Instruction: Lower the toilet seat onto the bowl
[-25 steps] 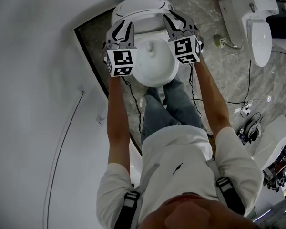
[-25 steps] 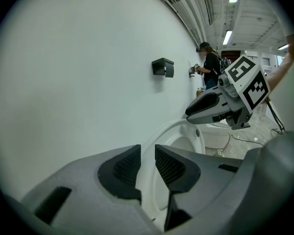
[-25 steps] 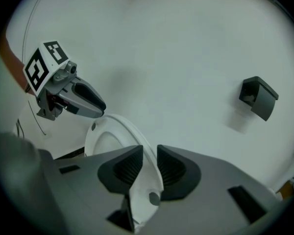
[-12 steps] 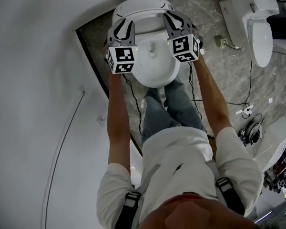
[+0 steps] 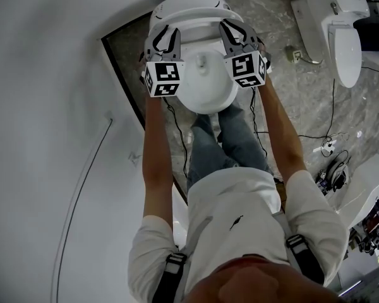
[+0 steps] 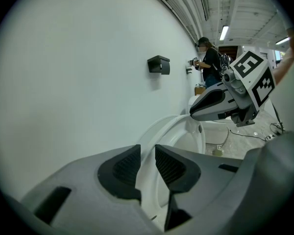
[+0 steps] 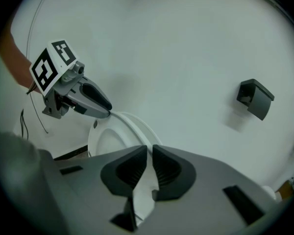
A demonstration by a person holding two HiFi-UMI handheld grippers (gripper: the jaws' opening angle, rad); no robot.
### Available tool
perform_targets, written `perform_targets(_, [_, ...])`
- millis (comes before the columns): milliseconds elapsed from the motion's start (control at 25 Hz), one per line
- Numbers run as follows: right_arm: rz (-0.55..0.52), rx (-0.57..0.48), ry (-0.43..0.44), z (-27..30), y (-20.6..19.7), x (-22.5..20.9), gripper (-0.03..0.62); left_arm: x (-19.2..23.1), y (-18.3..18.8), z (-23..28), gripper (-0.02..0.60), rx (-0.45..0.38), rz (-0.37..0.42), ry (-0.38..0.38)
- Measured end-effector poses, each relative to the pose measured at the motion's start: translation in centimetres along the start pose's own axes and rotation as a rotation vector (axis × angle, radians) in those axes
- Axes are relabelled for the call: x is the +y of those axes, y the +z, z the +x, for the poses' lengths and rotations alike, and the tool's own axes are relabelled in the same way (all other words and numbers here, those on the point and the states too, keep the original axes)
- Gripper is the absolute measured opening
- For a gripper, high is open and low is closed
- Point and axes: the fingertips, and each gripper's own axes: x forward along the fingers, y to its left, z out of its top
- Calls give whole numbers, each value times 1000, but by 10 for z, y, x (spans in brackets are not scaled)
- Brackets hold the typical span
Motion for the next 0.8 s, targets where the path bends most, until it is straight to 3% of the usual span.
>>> perform_targets(800, [15,6,-30,-46,-10,36,54,-33,-18,-48,100,-13,3,-56])
